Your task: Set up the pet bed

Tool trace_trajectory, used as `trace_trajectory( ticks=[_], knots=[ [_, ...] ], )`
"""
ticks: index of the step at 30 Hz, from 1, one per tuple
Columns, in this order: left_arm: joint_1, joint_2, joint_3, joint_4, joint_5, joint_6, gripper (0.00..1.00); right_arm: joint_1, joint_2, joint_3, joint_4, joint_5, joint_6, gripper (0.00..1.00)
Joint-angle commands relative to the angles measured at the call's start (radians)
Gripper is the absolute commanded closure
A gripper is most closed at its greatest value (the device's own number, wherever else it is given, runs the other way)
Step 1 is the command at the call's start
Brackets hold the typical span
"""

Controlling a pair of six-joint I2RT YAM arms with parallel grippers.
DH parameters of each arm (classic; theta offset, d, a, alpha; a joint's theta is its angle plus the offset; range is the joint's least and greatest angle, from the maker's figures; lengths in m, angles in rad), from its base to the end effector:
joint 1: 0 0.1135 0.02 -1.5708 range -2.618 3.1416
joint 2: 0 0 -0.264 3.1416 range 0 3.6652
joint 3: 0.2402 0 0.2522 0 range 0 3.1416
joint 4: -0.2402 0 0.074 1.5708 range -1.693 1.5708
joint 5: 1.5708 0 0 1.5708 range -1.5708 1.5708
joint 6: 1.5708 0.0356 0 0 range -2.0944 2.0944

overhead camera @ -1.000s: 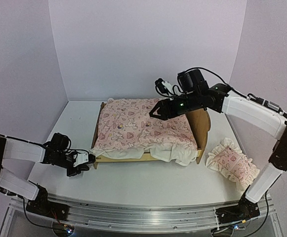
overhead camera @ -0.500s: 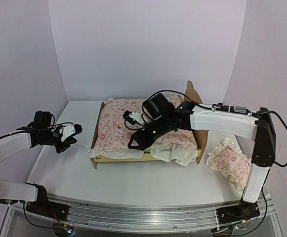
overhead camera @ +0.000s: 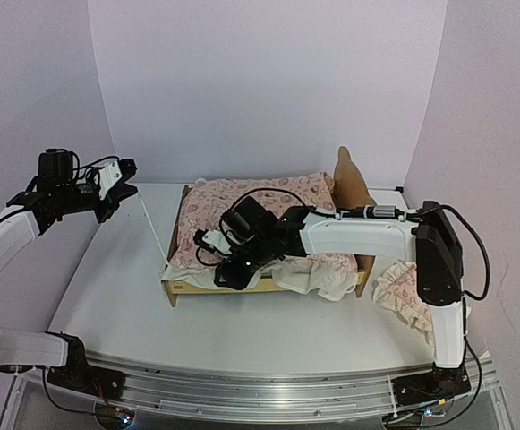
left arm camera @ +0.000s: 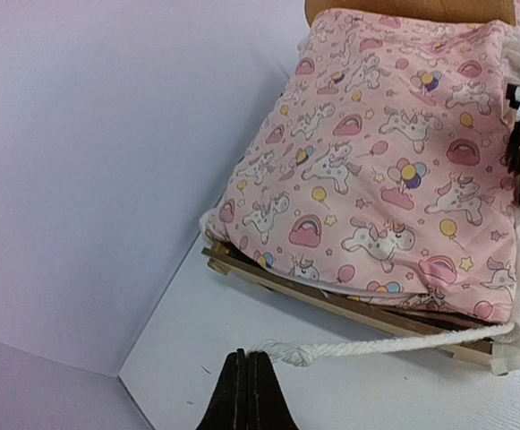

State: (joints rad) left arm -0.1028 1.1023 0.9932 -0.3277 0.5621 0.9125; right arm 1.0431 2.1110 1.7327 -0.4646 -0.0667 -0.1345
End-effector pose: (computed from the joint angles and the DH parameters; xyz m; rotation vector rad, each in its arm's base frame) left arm 0.2419 -0.0440 0.3380 1.2321 1.4946 -0.0277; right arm 0.2389 0.4146 0.2234 -1.3989 2.0381 0.4873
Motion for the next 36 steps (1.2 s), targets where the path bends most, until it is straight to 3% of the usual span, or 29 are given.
trace_trajectory(
  ticks=[1, 4, 5, 10, 20, 36],
  knots=[
    [0.004, -0.026, 0.08, 0.022, 0.108, -0.056, 1.0, -0.001, 0.002, 0.038, 0.017, 0.067, -0.006, 0.82],
    [0.004, -0.032, 0.091, 0.036, 0.156, -0.086, 1.0, -0.001, -0.008, 0.03, 0.014, 0.104, -0.005, 0.99],
    [0.004, -0.035, 0.091, 0.041, 0.174, -0.093, 1.0, -0.002, -0.014, 0.031, 0.012, 0.121, -0.005, 1.0],
    [-0.001, -0.027, 0.103, 0.085, 0.24, -0.166, 1.0, -0.031, -0.071, 0.064, 0.006, 0.209, 0.035, 1.0],
    [-0.04, -0.01, 0.116, 0.142, 0.283, -0.23, 1.0, -0.119, -0.218, 0.089, 0.013, 0.182, 0.152, 1.0],
    [-0.173, -0.07, 0.09, 0.015, 0.364, -0.219, 1.0, -0.137, -0.246, 0.167, 0.014, 0.217, 0.151, 1.0]
  ],
)
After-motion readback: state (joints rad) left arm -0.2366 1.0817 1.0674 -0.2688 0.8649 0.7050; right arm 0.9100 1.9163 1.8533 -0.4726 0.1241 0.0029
